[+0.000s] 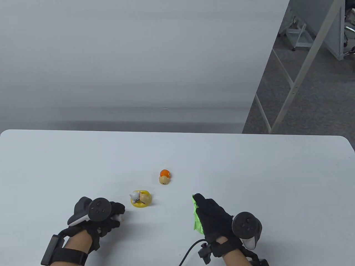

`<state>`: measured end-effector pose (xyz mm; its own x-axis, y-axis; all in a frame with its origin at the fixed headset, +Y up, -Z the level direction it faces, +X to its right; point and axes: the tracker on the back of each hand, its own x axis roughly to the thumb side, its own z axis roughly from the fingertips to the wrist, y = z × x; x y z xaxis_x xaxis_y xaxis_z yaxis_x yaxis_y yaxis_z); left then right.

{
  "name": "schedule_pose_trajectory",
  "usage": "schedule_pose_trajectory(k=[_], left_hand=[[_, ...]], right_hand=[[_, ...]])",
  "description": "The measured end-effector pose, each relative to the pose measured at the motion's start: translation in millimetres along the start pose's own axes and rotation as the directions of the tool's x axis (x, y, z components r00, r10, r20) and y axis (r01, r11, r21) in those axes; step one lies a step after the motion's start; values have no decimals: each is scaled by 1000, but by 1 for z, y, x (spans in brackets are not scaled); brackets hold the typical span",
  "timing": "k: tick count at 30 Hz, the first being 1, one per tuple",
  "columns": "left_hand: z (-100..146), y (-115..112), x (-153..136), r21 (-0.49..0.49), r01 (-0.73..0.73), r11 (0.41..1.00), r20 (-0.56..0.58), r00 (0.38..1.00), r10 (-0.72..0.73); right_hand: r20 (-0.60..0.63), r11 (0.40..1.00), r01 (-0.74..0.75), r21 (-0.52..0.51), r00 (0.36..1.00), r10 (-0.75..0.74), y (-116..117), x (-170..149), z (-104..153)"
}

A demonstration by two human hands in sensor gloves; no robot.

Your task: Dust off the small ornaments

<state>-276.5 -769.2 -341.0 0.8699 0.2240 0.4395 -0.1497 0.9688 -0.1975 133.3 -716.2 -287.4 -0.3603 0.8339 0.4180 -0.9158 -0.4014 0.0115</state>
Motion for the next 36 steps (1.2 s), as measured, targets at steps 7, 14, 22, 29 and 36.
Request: schedule_pose_trajectory(k=[7, 14, 22, 29, 36], left_hand=[[1, 2, 6, -13, 56, 998, 13, 998, -55], [10, 31, 20, 103, -38, 994, -15, 999, 40], [30, 52, 68, 220, 123, 968, 55, 989, -138], [34, 42, 86, 191, 152, 970, 30, 987, -160], [29, 32, 87, 123, 158, 980, 62, 984, -167]], right_hand=[[12, 1000, -14, 8, 1000, 14, 1, 1, 0], [7, 1000, -2, -8, 1000, 2, -2, 1, -1], [27, 999, -28, -20, 999, 29, -6, 3, 0], [56, 992, -125, 10, 991, 124, -2, 4, 2], [109, 967, -255, 23, 962, 251, 8, 11, 5]])
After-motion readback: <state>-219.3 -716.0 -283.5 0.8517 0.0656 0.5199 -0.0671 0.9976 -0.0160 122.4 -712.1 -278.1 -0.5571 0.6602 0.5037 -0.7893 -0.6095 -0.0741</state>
